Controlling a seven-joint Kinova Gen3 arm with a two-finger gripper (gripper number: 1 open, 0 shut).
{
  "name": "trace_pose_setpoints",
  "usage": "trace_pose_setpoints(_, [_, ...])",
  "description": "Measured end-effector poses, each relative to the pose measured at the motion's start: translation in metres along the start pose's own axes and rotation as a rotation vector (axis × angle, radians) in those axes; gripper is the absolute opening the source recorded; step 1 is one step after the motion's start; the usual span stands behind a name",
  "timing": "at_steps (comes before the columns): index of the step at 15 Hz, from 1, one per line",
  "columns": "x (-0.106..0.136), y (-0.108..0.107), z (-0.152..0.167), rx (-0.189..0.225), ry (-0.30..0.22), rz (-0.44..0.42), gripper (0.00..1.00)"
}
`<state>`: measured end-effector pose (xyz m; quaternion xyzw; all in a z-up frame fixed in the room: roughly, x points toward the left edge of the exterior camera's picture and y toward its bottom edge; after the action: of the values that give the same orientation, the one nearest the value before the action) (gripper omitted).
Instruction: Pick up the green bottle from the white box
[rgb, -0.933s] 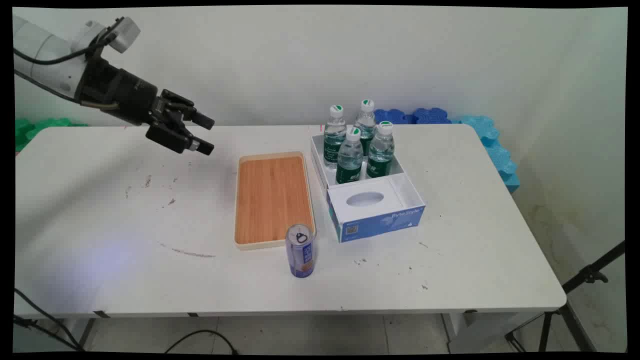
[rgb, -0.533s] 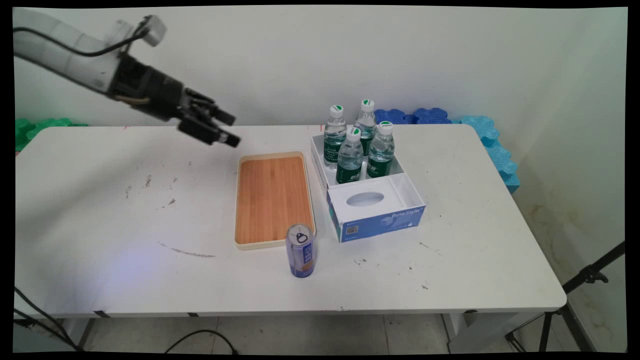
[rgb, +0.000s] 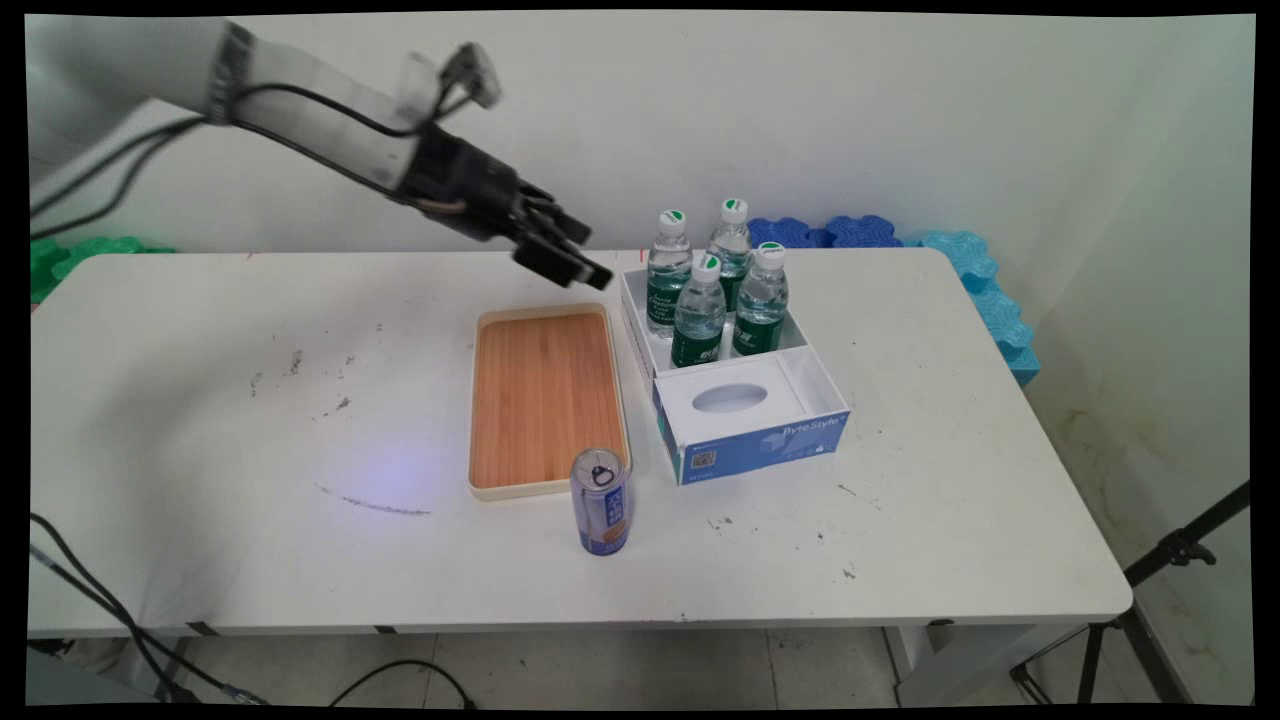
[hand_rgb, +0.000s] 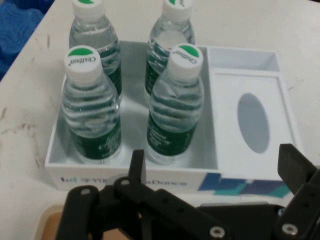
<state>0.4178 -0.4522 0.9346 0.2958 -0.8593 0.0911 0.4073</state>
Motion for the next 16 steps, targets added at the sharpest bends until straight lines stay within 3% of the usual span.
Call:
trace_pose_setpoints(8, [0.005,-0.014,0.085,0.008,0.000,0.035,1.00])
trace_pose_setpoints(16, [0.001,-0.018,0.129,0.008,0.002,0.052,1.00])
